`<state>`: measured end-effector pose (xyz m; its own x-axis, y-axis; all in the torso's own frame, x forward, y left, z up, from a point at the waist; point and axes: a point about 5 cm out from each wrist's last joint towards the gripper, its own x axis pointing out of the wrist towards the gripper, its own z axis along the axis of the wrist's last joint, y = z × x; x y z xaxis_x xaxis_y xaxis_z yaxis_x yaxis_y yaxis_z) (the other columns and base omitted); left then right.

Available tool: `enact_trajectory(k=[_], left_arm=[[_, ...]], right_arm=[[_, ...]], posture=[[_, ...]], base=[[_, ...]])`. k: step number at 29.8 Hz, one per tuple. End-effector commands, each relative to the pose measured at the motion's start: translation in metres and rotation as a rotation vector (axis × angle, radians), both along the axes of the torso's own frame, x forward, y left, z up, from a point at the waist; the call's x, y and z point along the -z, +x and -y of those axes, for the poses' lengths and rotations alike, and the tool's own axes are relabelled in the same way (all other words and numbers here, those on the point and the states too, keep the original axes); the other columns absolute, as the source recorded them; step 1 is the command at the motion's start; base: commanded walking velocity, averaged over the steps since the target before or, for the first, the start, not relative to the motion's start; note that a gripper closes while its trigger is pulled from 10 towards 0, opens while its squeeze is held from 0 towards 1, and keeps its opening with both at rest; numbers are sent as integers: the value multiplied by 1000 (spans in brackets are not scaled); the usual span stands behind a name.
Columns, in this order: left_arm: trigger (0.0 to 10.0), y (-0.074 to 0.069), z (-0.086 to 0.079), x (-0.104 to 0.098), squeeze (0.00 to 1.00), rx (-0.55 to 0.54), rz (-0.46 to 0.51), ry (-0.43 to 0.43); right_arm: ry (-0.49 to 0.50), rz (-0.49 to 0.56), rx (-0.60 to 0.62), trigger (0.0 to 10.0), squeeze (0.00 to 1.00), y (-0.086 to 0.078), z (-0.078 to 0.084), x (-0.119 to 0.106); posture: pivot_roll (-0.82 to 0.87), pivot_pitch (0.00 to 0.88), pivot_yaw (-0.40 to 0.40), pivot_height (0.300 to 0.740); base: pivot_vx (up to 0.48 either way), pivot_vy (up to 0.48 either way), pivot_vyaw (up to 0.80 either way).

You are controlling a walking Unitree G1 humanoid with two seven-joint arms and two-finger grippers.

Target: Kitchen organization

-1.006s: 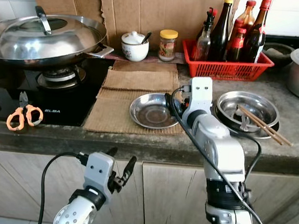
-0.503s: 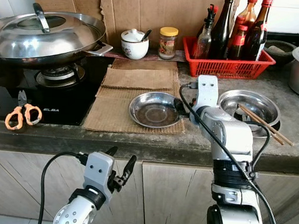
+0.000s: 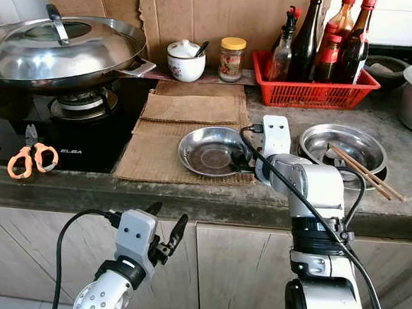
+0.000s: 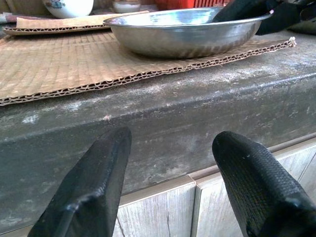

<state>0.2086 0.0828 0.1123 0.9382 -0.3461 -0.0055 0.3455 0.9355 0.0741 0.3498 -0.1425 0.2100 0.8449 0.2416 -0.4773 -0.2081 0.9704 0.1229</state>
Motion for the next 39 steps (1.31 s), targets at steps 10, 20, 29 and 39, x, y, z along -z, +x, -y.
enact_trajectory(k=[10,20,29,39], left_arm=[[10000,1,1,0,0,-3,2,-6],[10000,1,2,0,0,-7,1,-6],[10000,2,2,0,0,-13,1,-8],[10000,3,1,0,0,-17,0,-7]], right_arm=[[-26,-80,-36,0,0,4,-9,6],[10,-67,24,0,0,9,-3,2],[373,222,191,0,0,15,-4,-28],[466,483,291,0,0,-15,-18,-27]], posture=[[23,36,-37,740],[22,39,-38,740],[25,37,-40,740],[24,24,-33,740]], base=[[0,0,0],[0,0,0],[0,0,0],[0,0,0]])
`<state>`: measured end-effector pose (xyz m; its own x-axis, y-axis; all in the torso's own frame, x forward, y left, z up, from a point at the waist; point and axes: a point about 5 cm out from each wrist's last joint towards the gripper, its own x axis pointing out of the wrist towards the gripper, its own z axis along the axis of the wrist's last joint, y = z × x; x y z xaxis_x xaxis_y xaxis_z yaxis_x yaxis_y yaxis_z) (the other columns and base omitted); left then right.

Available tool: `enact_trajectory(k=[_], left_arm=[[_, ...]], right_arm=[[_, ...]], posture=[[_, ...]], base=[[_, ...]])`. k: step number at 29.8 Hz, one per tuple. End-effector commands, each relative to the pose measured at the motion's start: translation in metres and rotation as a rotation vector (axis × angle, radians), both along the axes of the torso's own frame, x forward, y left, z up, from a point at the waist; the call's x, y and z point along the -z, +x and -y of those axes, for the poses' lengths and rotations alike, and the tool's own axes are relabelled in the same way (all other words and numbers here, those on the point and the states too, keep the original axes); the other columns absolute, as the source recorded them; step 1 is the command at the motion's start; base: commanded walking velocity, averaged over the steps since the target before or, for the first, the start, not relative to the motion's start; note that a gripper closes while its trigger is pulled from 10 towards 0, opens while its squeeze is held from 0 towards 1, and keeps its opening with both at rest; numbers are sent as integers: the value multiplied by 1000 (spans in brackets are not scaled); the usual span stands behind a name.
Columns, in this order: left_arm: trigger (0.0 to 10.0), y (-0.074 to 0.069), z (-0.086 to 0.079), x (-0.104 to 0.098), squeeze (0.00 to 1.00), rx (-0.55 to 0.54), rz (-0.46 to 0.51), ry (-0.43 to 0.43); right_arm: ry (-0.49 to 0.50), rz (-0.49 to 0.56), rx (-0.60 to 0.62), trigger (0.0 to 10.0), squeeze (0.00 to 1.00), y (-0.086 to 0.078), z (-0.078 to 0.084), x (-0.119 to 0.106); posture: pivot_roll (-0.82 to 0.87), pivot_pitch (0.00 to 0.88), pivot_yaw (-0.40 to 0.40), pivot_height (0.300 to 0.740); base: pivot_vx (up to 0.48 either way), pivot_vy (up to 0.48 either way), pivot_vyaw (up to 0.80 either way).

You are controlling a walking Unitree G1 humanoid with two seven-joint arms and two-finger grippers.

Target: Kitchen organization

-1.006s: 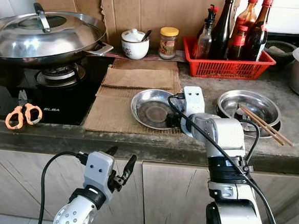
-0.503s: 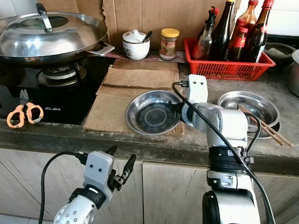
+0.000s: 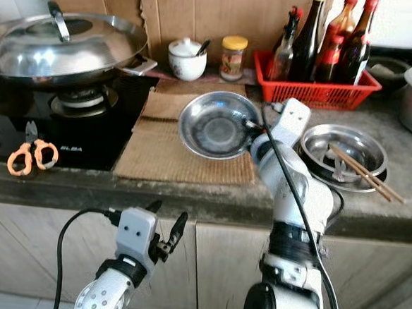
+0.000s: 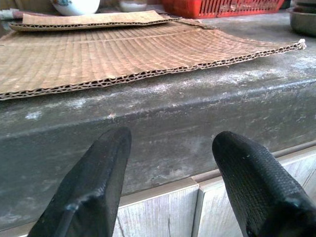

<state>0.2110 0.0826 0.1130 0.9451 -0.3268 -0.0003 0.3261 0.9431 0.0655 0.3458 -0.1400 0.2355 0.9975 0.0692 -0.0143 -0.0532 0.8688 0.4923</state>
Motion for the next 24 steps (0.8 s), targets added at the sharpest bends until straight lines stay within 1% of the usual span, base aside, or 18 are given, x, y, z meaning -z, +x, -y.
enact_trajectory(k=[1,2,3,4,5,6,8,12,19,24], left_arm=[[10000,0,1,1,0,3,-2,3],[10000,0,1,1,0,2,-2,2],[10000,0,1,1,0,7,-9,-11],[10000,0,1,1,0,7,-9,-11],[10000,0,0,1,0,4,-10,-13],[10000,0,0,2,0,0,-9,-9],[10000,0,-1,2,0,-7,-9,-10],[10000,-1,-1,0,0,2,1,-12],[10000,-2,-1,1,0,11,-1,-2],[10000,-2,0,1,0,18,1,2]], right_arm=[[-10,111,16,0,0,-15,-16,-2],[-24,131,19,0,0,-17,-17,-3],[-103,195,6,0,0,-26,-20,-2],[-103,195,6,0,0,-26,-20,-2],[-157,228,21,0,0,-33,-23,0],[-190,248,44,0,0,-36,-24,3],[-226,284,74,0,0,-38,-24,4],[-250,333,91,0,0,-42,-26,7],[-261,362,93,0,0,-44,-28,8],[-267,375,90,0,0,-44,-29,7]], posture=[[24,23,-31,740],[24,23,-31,740],[23,21,-29,740],[23,21,-29,740],[20,17,-23,740],[20,15,-18,740],[23,11,-18,740],[23,11,-18,740],[17,6,-5,740],[20,13,-10,740]], base=[[0,0,0],[0,0,0],[0,0,0],[0,0,0],[0,0,0],[0,0,0],[0,0,0],[0,0,0],[0,0,0],[-248,0,0]])
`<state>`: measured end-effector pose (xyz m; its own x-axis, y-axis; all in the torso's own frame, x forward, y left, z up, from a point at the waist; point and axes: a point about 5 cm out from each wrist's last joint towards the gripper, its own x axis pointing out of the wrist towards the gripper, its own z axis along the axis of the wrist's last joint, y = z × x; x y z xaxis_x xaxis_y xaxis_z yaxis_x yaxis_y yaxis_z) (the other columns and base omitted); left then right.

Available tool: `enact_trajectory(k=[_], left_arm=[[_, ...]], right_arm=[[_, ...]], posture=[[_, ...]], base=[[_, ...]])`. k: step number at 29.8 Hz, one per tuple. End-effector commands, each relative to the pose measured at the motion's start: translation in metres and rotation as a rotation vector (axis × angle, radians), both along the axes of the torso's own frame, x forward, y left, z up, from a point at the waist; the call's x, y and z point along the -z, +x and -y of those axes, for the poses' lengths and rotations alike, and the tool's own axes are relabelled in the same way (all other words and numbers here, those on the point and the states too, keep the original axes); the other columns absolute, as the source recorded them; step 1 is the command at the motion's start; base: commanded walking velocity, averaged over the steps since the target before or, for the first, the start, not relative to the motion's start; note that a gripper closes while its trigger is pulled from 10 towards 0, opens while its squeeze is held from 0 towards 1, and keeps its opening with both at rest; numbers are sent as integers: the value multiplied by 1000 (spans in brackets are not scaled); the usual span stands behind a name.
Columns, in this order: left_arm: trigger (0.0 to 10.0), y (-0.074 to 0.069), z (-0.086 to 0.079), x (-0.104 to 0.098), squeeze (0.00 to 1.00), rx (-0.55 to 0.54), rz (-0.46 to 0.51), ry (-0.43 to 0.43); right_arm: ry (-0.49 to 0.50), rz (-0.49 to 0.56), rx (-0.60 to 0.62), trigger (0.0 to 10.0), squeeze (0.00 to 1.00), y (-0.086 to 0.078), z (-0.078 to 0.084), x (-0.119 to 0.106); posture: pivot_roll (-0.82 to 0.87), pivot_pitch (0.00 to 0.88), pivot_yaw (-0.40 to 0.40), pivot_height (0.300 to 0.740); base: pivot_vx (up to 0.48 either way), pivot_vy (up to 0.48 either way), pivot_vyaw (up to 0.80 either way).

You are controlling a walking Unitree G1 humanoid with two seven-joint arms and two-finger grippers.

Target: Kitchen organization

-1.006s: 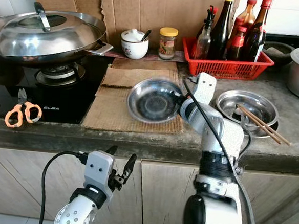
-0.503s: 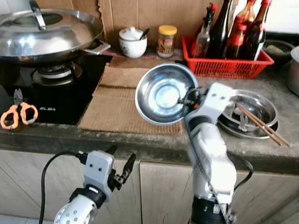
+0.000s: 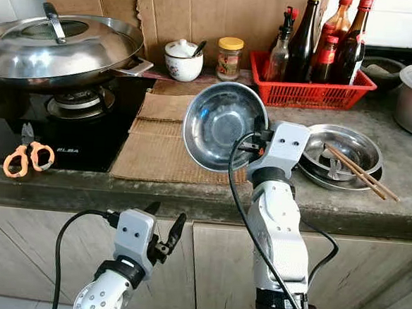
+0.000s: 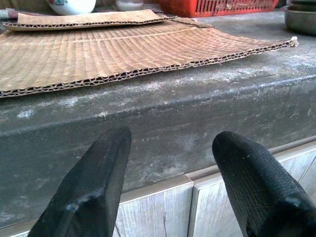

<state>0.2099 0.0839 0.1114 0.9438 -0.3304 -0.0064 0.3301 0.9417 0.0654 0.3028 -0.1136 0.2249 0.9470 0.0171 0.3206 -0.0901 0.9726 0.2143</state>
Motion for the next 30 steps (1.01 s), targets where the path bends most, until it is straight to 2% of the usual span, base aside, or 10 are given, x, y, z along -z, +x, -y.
enact_trajectory(k=[1,16,20,21,22,23,24,30], left_arm=[[10000,-1,1,-1,0,14,7,2],[10000,0,2,0,0,14,4,9],[10000,0,1,0,0,13,3,9],[10000,0,1,0,0,13,3,9],[10000,0,1,0,0,14,2,9],[10000,0,1,0,0,14,2,10],[10000,0,1,0,0,14,2,10],[10000,0,2,0,0,18,-1,13]], right_arm=[[0,23,-11,0,0,-1,-3,-3],[-25,1,-56,0,0,-4,-8,3],[-70,3,-76,0,0,-7,-10,5],[-79,-3,-74,4824,0,-8,-10,7],[-84,-7,-73,4824,0,-8,-10,9],[-91,-11,-73,8510,0,-8,-10,10],[-94,-16,-75,10000,0,-9,-11,11],[-77,-40,-100,10000,0,-13,-11,17]], posture=[[20,13,-10,740],[18,25,-12,740],[17,27,-11,740],[17,27,-11,740],[17,27,-11,740],[14,28,-9,740],[14,29,-6,740],[12,29,-7,740]], base=[[-270,0,0],[-269,0,0],[-274,0,0],[-274,0,0],[-274,0,0],[-274,0,0],[-274,0,0],[-272,0,0]])
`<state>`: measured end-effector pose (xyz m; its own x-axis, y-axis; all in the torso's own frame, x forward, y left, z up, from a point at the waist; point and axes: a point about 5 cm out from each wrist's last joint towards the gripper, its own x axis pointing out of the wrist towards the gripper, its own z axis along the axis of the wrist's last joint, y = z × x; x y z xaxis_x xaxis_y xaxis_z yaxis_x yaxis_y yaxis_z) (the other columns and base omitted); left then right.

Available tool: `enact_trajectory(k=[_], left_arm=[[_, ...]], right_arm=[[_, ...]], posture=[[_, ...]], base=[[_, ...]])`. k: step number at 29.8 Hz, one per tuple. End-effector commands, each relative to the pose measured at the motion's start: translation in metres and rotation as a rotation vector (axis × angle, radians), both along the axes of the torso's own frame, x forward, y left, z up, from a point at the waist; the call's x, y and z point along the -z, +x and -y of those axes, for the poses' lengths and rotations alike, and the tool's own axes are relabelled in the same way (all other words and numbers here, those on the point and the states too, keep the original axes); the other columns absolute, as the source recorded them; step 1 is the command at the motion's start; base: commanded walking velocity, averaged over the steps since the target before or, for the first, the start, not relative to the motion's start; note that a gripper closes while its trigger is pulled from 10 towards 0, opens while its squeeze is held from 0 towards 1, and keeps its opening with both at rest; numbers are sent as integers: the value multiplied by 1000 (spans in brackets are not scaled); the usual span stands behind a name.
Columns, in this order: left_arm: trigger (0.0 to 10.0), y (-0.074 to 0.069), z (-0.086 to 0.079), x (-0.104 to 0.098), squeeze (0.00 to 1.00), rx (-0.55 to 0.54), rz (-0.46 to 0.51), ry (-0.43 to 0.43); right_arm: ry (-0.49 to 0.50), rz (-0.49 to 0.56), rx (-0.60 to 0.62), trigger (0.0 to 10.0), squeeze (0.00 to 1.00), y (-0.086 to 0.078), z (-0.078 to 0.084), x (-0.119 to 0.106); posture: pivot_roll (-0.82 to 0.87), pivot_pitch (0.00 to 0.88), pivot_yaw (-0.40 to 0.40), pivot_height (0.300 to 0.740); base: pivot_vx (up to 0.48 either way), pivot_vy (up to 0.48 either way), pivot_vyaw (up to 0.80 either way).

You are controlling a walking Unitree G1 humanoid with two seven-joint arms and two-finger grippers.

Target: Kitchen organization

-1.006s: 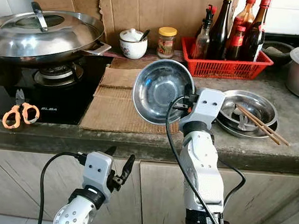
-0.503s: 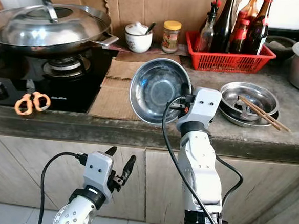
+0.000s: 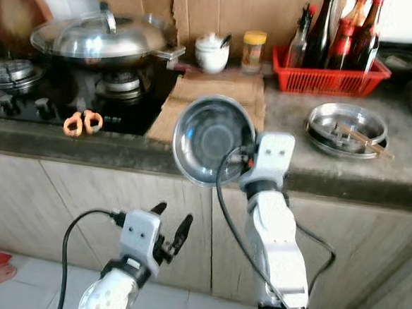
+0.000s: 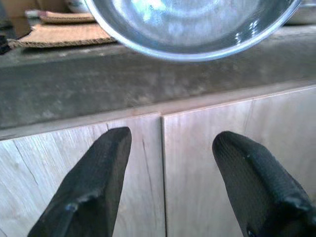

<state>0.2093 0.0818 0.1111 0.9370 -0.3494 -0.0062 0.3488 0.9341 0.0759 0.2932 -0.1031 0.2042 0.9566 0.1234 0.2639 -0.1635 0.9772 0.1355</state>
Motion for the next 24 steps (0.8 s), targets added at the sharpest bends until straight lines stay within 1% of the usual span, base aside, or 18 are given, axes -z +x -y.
enact_trajectory(k=[1,4,8,22,24], left_arm=[[10000,0,0,0,0,-3,-4,3],[10000,0,-1,0,0,-3,-5,3],[10000,1,-1,1,0,-2,-5,3],[10000,1,-1,1,0,1,-10,2],[10000,1,-1,1,0,1,-11,1]], right_arm=[[13,10,-19,10000,0,-4,0,-3],[18,6,-28,10000,0,-5,-1,-3],[19,-6,-42,10000,0,-10,-2,1],[16,-30,-23,10000,0,-14,1,7],[14,-30,-21,10000,0,-15,2,8]], posture=[[12,29,-7,740],[12,30,-6,740],[10,29,-2,740],[10,26,-4,740],[10,24,-2,740]], base=[[-270,0,0],[-274,0,-325],[-272,0,-800],[-271,0,-800],[0,0,-800]])
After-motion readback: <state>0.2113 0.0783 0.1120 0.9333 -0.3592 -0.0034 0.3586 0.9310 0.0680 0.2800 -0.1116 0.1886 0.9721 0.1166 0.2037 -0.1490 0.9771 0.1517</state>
